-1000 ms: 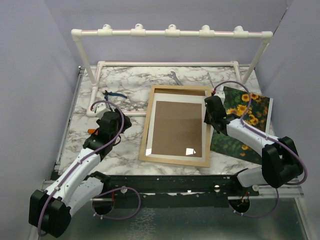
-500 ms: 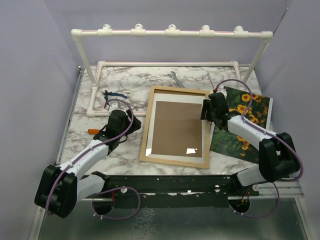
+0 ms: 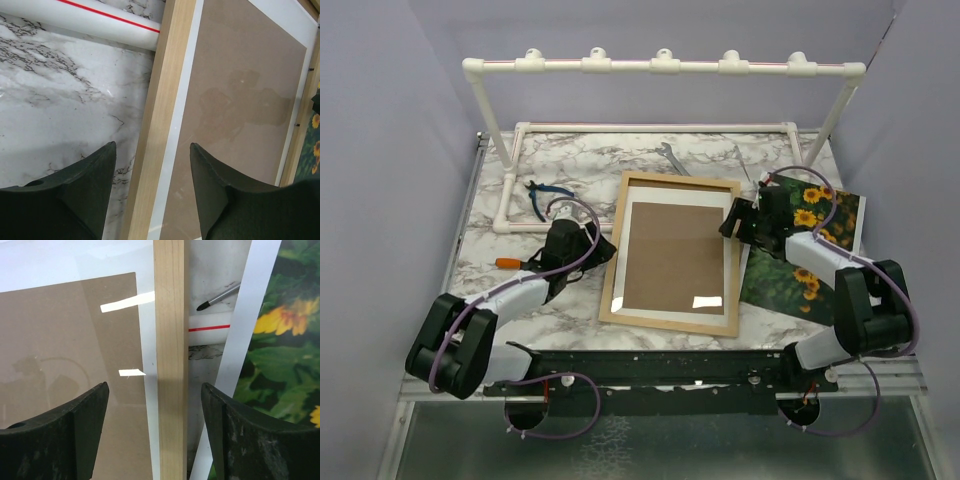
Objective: Take the photo out of the frame
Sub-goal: Place the photo frame item in the photo frame, then adjust the photo frame at the center of the board.
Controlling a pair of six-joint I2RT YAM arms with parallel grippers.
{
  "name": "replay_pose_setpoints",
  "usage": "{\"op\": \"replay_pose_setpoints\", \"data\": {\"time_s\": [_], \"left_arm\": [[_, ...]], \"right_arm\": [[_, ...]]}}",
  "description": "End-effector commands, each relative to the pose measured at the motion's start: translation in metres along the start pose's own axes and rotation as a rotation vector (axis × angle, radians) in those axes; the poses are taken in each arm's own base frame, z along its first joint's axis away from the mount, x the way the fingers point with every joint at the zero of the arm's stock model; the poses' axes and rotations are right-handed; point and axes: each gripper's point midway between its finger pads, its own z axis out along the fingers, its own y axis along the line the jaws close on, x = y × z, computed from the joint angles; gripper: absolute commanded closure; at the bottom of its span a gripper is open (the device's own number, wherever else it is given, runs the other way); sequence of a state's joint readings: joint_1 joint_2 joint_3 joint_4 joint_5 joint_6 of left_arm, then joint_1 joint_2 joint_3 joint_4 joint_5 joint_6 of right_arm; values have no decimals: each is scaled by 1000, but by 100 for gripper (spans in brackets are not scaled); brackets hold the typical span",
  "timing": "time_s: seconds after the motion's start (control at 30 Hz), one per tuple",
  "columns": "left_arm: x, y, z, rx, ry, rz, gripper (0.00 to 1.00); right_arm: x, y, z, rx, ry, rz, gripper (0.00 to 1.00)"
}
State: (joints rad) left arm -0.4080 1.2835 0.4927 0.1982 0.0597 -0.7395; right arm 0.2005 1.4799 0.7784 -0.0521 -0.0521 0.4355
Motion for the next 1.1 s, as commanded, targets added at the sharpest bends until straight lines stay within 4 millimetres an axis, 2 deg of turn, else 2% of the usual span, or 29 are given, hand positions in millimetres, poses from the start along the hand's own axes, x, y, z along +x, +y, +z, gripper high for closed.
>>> {"op": "replay_pose_setpoints", "data": {"time_s": [0.0, 0.2, 0.27, 0.57, 0.7, 0.87, 1.07], "left_arm": [[7, -6, 5, 45, 21, 20, 39], [16, 3, 13, 13, 55, 19, 41], [19, 5, 15, 10, 70, 18, 44], [23, 3, 20, 21, 92, 20, 57], [19, 3, 20, 13, 81, 22, 63], [8, 22, 18, -112, 53, 36, 68], [1, 34, 15, -174, 32, 40, 72]], "right_arm": [[13, 9, 9, -68, 63, 45, 21], [20, 5, 16, -53, 91, 60, 9], [22, 5, 17, -57, 94, 62, 8], [30, 18, 21, -127, 145, 98, 21], [26, 26, 24, -167, 135, 103, 28], [25, 36, 27, -210, 139, 133, 37], [23, 55, 35, -228, 144, 133, 39]]}}
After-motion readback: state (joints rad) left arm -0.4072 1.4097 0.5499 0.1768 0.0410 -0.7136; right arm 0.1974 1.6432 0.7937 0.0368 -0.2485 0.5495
